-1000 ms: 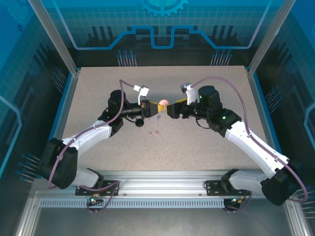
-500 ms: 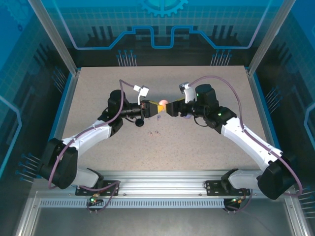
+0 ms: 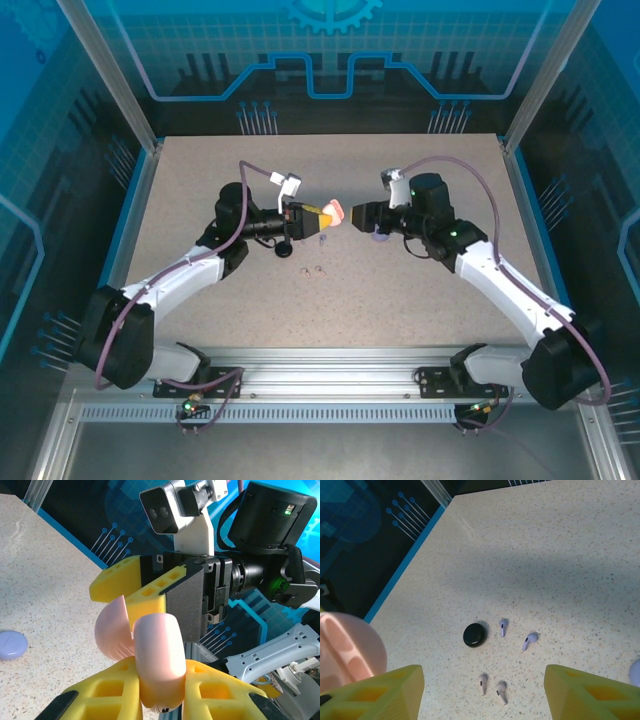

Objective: Insert wireless bluetooth earbuds into charging case

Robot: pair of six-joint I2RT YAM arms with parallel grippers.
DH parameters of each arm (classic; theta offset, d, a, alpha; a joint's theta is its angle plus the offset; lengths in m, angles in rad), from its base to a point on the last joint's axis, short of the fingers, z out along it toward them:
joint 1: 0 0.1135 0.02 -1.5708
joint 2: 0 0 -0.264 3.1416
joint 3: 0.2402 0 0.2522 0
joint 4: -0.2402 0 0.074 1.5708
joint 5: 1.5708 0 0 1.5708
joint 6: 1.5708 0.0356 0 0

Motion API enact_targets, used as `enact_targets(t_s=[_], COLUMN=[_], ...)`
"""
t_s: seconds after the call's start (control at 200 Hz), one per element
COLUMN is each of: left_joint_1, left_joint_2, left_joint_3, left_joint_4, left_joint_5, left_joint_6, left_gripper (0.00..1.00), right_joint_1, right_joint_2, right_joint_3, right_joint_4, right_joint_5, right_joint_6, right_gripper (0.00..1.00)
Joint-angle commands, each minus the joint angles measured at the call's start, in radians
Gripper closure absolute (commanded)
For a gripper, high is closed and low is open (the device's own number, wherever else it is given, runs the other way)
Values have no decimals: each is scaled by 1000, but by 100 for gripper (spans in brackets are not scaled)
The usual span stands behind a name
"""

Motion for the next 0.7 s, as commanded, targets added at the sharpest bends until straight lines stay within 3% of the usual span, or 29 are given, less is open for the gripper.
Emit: enact_targets(t_s=[0.0, 0.285, 0.695], left_joint_1=[-4, -5, -5], left_joint_2=[-9, 24, 43], left_joint_3=[6, 19, 23], left_joint_4=[66, 136, 170], left_joint_5=[50, 93, 93], left_joint_6=[-17, -63, -79], left_gripper=[100, 100, 100], right_joint_1=[-23, -23, -6], right_joint_2=[-56, -39, -3], right_joint_3=[-24, -14, -11], right_joint_4=[77, 117, 126], right_joint_5=[-132, -251, -253], right_joint_6=[22, 30, 36], right_gripper=[35, 43, 51])
